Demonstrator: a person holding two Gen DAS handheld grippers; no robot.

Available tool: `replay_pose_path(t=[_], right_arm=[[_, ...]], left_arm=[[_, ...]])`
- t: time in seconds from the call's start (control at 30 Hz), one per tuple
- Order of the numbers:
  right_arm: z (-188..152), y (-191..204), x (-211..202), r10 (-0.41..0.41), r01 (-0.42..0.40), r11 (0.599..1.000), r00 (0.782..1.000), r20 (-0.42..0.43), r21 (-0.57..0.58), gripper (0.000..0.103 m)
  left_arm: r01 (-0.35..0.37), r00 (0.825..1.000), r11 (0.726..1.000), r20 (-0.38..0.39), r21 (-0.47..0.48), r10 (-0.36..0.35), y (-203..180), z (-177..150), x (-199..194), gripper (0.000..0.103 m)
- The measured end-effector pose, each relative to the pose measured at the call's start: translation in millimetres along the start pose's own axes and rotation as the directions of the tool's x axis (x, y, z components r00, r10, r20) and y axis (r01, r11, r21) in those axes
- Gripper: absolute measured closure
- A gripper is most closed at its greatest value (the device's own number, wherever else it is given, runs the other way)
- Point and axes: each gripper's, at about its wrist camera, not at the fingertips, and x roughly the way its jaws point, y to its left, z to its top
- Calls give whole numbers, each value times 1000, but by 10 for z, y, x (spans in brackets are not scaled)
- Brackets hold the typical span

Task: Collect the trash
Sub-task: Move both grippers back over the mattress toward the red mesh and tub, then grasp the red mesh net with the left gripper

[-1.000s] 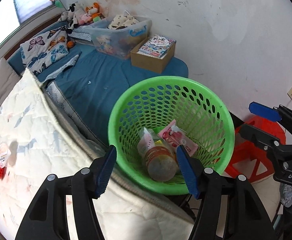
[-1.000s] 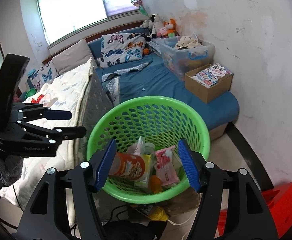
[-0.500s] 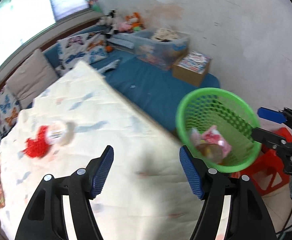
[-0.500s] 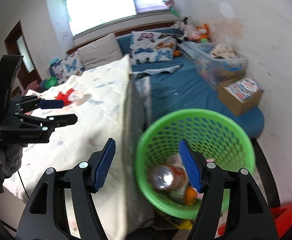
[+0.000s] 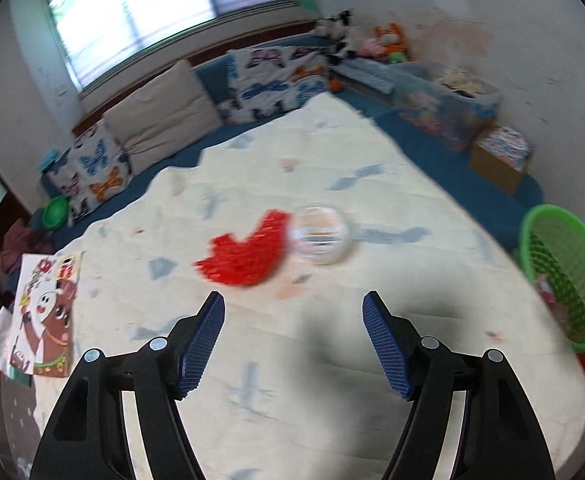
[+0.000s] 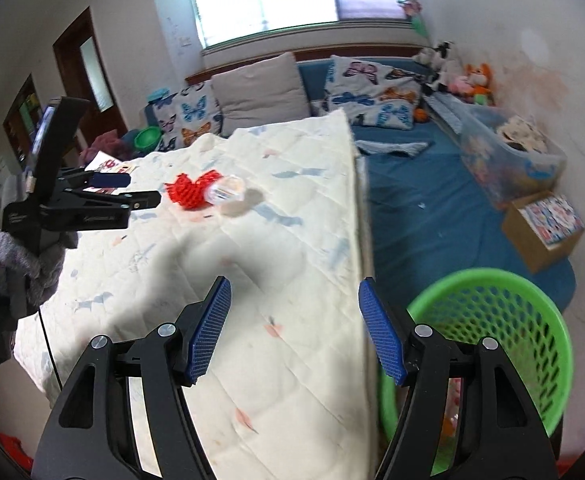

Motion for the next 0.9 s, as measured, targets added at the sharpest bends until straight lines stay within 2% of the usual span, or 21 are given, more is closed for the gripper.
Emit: replay_pose_path(t=[0.13,0.23,0.47,0.57,0.73,0.83,0.9], right_arm=[[145,149,188,22,-22,999,1000,-8,-25,36],[237,235,347,34,-35,999,999,-19,-38,36],[340,329,693,45,-47,998,997,-56,-44,36],[364,358,828,46,-50,998,996,-73,-49,36],[389,405,1033,55,-60,997,994,-97,-52,36],[422,453,1170,60,-68,996,992,-112,-65,36],[441,483,1248,64,-73,995,991,-119,-74,36]], left_arm=[[-21,999,998,-26,-57,20,325,-7,237,34],[4,1000,995,-30,-97,-6,448,-1,369,34],[42,998,994,-37,-100,-46,521,69,705,33],[69,997,992,-37,-104,-74,559,95,819,28],[97,994,989,-43,-115,-103,603,129,1027,29],[127,990,984,-44,-123,-133,640,116,1104,41],[149,987,981,-46,-127,-156,665,86,1140,55]])
